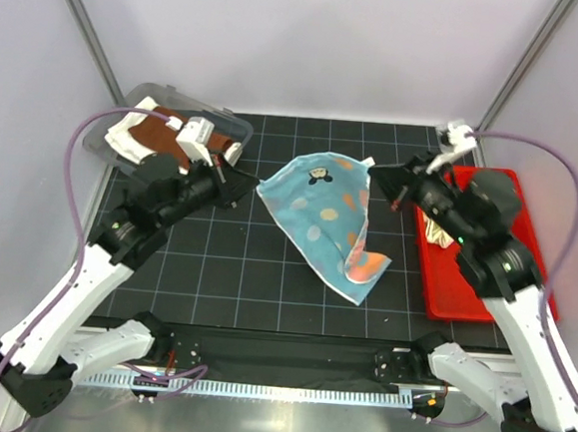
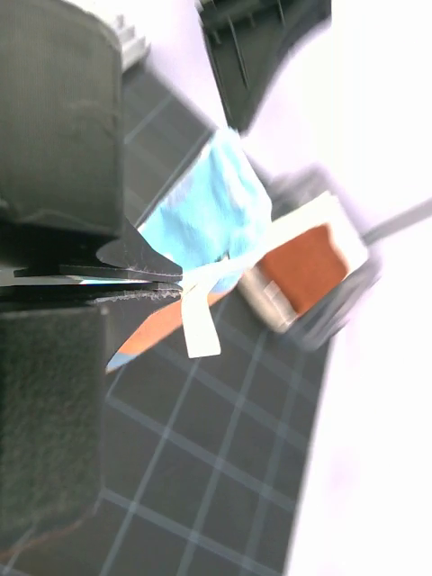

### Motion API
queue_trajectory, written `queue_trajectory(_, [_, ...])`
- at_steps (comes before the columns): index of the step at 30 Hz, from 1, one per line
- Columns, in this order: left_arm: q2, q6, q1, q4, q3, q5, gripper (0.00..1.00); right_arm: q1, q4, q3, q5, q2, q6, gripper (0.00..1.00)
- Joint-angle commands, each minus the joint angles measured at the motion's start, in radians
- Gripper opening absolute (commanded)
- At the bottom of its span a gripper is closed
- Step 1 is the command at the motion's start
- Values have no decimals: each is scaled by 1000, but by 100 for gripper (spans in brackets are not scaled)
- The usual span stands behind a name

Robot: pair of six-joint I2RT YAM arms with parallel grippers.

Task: Fold and stack the towels
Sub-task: Flatten out the crumpled towel

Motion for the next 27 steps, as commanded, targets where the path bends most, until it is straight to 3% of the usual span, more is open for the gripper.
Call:
queue_trajectory(1, [-77,6,-11,43,80,137,0,2,-5,19,-97,-119,52,1])
queue_trajectory(6, [-137,-57,-27,61,132,179,0,2,50,-14,-153,-261,122,1])
queue_trajectory(14, [-104,-16,-37,-17,235,128,0,2,40,49,-126,-261,147,1])
queue_trajectory(20, [58,94,-36,-110,348,-91,0,2,-5,100,76,-100,17,1])
queue_trajectory(22, [153,159,-25,-118,405,-184,0,0,-6,127,139,22,-43,1])
queue_trajectory(27, [385,179,88,-30,488,-154,0,-55,49,242,129,309,-111,1])
